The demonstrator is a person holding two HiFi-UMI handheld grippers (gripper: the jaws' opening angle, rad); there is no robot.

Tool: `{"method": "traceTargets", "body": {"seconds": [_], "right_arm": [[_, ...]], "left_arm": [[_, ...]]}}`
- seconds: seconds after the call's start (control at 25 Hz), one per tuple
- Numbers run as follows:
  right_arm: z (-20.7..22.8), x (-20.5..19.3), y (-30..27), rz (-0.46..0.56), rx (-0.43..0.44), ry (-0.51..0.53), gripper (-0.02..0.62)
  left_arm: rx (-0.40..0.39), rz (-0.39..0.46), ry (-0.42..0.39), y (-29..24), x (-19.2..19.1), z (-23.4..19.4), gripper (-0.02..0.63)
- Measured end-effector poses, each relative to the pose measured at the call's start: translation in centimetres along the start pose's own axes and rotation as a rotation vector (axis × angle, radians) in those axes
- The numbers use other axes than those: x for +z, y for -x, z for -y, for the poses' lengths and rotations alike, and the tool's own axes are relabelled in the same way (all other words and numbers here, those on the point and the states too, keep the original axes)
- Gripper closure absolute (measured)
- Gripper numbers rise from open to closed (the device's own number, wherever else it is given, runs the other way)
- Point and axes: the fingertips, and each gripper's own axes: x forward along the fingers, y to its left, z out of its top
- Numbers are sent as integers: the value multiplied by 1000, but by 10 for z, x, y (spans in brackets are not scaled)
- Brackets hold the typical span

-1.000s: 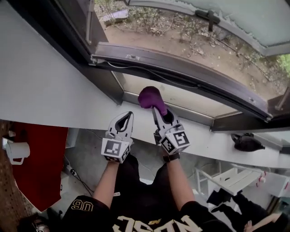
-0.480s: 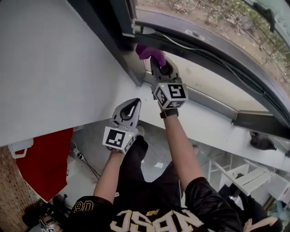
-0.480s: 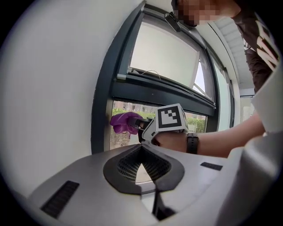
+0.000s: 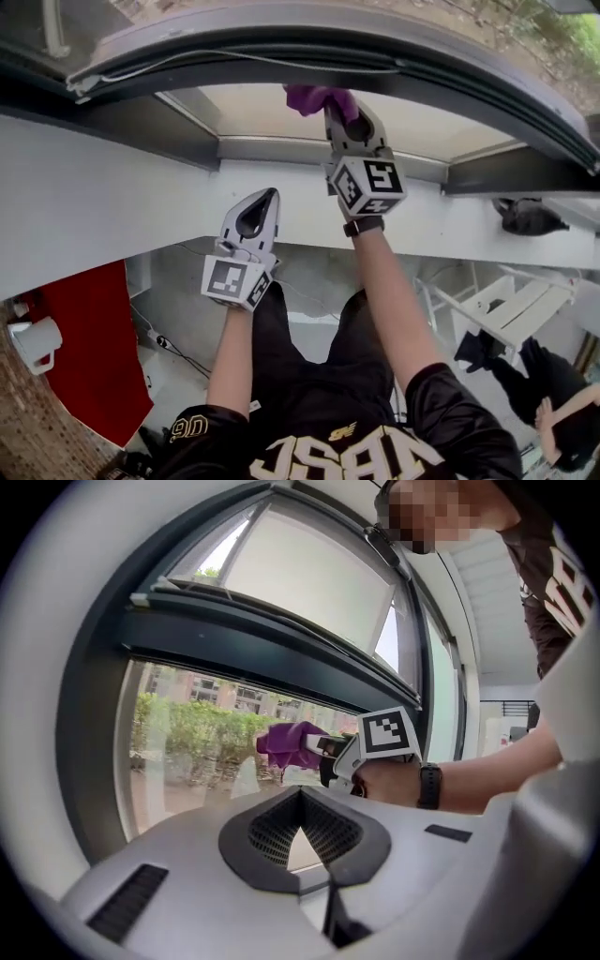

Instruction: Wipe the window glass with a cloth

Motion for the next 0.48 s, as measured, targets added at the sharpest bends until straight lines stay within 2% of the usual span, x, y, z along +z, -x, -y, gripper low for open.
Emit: {"method": "traceTargets", "body": {"seconds": [0.12,0.24,0.36,0.48], "right_arm": [[100,16,55,7,-130,-2,514],[192,30,107,25,-267,-65,514],[250,40,139,35,-352,-103,514],[292,50,169,54,-474,-114,514]], "left_arm": [[-88,-11,5,-43,-18,69,589],[-224,1,25,-79,-31,142,589],[-341,-13,21,-104,-41,202,589],[-424,-6,49,-120,-49,238,589]]}}
